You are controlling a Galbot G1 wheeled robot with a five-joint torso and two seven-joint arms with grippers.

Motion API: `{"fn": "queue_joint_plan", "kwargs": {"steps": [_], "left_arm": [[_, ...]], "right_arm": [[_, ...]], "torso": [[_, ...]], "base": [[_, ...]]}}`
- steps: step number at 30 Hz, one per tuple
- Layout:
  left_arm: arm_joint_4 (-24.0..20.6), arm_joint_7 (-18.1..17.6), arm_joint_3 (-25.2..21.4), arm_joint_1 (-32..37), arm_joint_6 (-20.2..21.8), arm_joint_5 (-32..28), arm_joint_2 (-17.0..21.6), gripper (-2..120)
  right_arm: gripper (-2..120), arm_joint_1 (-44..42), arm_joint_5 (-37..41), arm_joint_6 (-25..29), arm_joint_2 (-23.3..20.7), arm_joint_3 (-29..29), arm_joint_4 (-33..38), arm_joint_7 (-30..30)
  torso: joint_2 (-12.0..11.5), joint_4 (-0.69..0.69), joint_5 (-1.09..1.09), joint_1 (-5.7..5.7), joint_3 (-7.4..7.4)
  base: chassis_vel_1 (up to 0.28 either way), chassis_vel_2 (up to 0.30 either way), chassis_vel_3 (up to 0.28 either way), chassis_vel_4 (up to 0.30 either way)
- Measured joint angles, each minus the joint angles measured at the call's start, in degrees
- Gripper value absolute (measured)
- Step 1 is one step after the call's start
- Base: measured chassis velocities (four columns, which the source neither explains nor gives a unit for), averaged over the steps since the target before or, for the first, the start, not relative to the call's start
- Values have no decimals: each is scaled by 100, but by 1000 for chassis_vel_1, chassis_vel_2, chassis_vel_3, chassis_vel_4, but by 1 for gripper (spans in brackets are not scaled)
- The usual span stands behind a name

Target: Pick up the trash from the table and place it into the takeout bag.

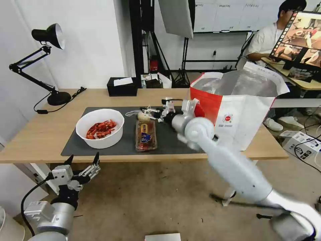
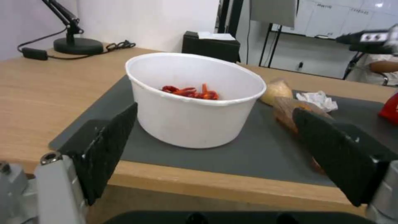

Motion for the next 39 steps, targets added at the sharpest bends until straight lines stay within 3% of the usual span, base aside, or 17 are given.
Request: {"fn": "queue_joint_plan", "kwargs": {"steps": [3, 5, 6, 7, 12, 13, 20, 39], "left_arm": [[-9, 3, 26, -2, 0, 0, -10, 100], [-24, 9, 42, -3, 0, 0, -11, 100], [-24, 9, 42, -3, 0, 0, -11, 100], [-34, 13, 44, 2, 0, -2, -10, 100], [-73, 21, 45, 27, -1, -30, 8, 100], [-73, 21, 45, 27, -1, -30, 8, 100], [-50, 24, 143, -4, -1, -32, -17, 100], [92, 28, 182, -90, -19, -124, 159, 100]], "right_arm": [[64, 194, -717, 268, 55, -171, -430, -697], [54, 290, -996, 1122, 141, -387, -993, -1472], [54, 290, -996, 1122, 141, -387, -993, -1472], [52, 309, -1058, 1512, 190, -480, -1309, -1891], [31, 274, -1133, 1595, 321, -468, -1871, -3004], [31, 274, -1133, 1595, 321, -468, -1871, -3004], [0, 413, -1162, 1268, 460, -478, -2161, -3147], [0, 382, -1169, 944, 680, -543, -2439, -2947]], "torso": [[0, 0, 0, 0, 0], [0, 1, 0, 0, 0], [0, 1, 0, 0, 0], [-1, 2, 1, 0, 1], [0, 0, 1, 0, 1], [0, 0, 1, 0, 1], [0, 1, 0, 0, 0], [0, 1, 0, 0, 0]], "base": [[0, 0, 0, 0], [0, 0, 0, 0], [0, 0, 0, 0], [0, 0, 0, 0], [0, 0, 0, 0], [0, 0, 0, 0], [0, 0, 0, 0], [0, 0, 0, 0]]}}
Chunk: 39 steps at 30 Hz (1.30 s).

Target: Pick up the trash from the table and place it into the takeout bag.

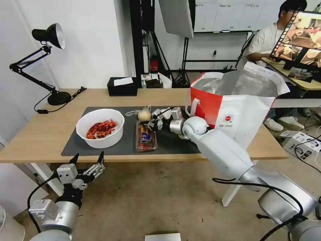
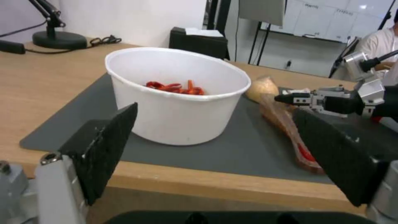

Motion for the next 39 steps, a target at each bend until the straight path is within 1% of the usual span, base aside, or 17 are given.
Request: {"fn": "queue_joint_plan", "kwargs": {"steps": [9, 16, 22, 25, 27, 29, 30, 31, 33, 34, 35, 37, 38, 39], "left_arm": [[46, -3, 35, -49, -3, -41, 23, 100], [51, -7, 43, -55, -4, -68, 57, 100], [5, -7, 63, -41, -4, -90, 44, 100], [-54, -7, 56, -57, -2, -184, 110, 100], [-72, -8, 52, -58, 7, -261, 149, 100], [-116, -15, 50, -75, 101, -594, 264, 100], [-153, -19, 67, -119, 200, -924, 359, 100], [-153, -19, 67, -119, 200, -924, 359, 100], [-234, -24, 130, -273, 549, -2075, 620, 100], [-234, -24, 130, -273, 549, -2075, 620, 100], [-246, -24, 158, -337, 661, -2462, 709, 100], [-252, -96, 257, -563, 1019, -3705, 1017, 100], [-252, -96, 257, -563, 1019, -3705, 1017, 100], [-253, -203, 311, -648, 1125, -4079, 1136, 100]], "right_arm": [[0, -27, -16, -18, 37, -6, -76, 80], [0, -50, 6, -9, -14, -14, -35, 79], [0, -107, 189, 22, -89, 143, 257, 211], [0, -149, 387, 29, -196, 288, 677, 418], [0, -169, 437, 30, -217, 306, 772, 483], [0, -232, 533, 31, -256, 332, 966, 599], [0, -272, 581, 31, -277, 347, 1059, 669], [0, -272, 581, 31, -277, 347, 1059, 669], [0, -354, 642, 40, -309, 367, 1180, 772], [0, -354, 642, 40, -309, 367, 1180, 772], [0, -373, 645, 44, -311, 368, 1196, 790], [0, -416, 647, 60, -311, 369, 1235, 831], [0, -416, 647, 60, -311, 369, 1235, 831], [0, -423, 647, 63, -305, 369, 1239, 841]], "torso": [[0, 0, 0, 0, 0], [0, 0, 0, 0, 0], [0, 0, 0, 0, 0], [0, 0, 0, 0, 0], [0, 0, 0, 0, 0], [0, 1, 0, -1, 0], [0, 1, 0, 0, 0], [0, 1, 0, 0, 0], [0, 0, 0, 0, 0], [0, 0, 0, 0, 0], [0, -1, 1, 0, 0], [0, 0, 0, 0, 0], [0, 0, 0, 0, 0], [0, -1, 0, 0, 0]], "base": [[0, 0, 0, 0], [0, 0, 0, 0], [0, 0, 0, 0], [0, 0, 0, 0], [0, 0, 0, 0], [0, 0, 0, 0], [0, 0, 0, 0], [0, 0, 0, 0], [0, 0, 0, 0], [0, 0, 0, 0], [0, 0, 0, 0], [0, 0, 0, 0], [0, 0, 0, 0], [0, 0, 0, 0]]}}
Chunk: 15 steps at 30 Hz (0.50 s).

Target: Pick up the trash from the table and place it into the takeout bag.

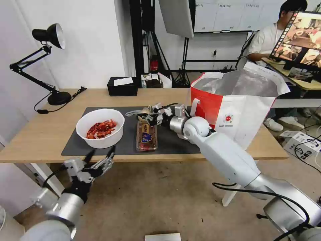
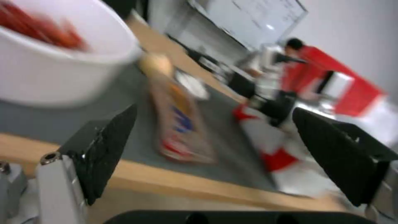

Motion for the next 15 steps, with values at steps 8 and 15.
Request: {"fn": "queue_joint_plan", "kwargs": {"steps": [8, 15], "left_arm": [[362, -681, 221, -899, 349, -2190, 752, 100], [1052, -719, 532, -1516, 367, -2600, 1042, 100]], "right_arm": [[0, -29, -152, 117, 138, -176, -10, 26], [0, -88, -314, 115, 105, -183, 49, 107]], "torso": [[0, 1, -1, 0, 0], [0, 1, -1, 0, 0]], "base": [[0, 0, 0, 0], [0, 0, 0, 0]]}}
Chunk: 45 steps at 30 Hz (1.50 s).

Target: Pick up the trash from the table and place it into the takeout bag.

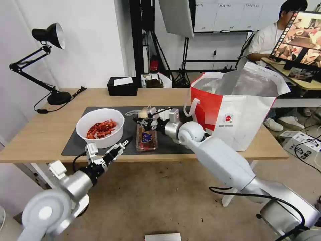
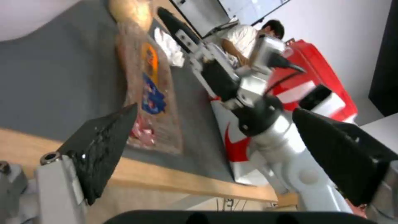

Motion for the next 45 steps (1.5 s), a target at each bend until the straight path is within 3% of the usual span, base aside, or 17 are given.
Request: {"fn": "queue_joint_plan", "kwargs": {"steps": [7, 14, 26, 45], "left_arm": [[828, -3, 641, -979, -16, -3, 55, 100], [1252, -67, 1052, -1487, -46, 48, 125, 100], [1490, -532, 1437, -1915, 416, -98, 40, 100], [1855, -933, 1823, -2289, 514, -6, -30, 100]], "right_arm": [[0, 3, -1, -6, -45, 70, 51, 81], [0, -35, 8, -6, -39, 141, 93, 118], [0, -100, 13, 0, -69, 264, 67, 174], [0, -217, 38, 4, -158, 330, 41, 190]], "torso": [[0, -1, 0, 0, 1], [0, 0, 1, 0, 0], [0, 0, 1, 0, 0], [0, 0, 1, 0, 0]], "base": [[0, 0, 0, 0], [0, 0, 0, 0], [0, 0, 0, 0], [0, 0, 0, 0]]}}
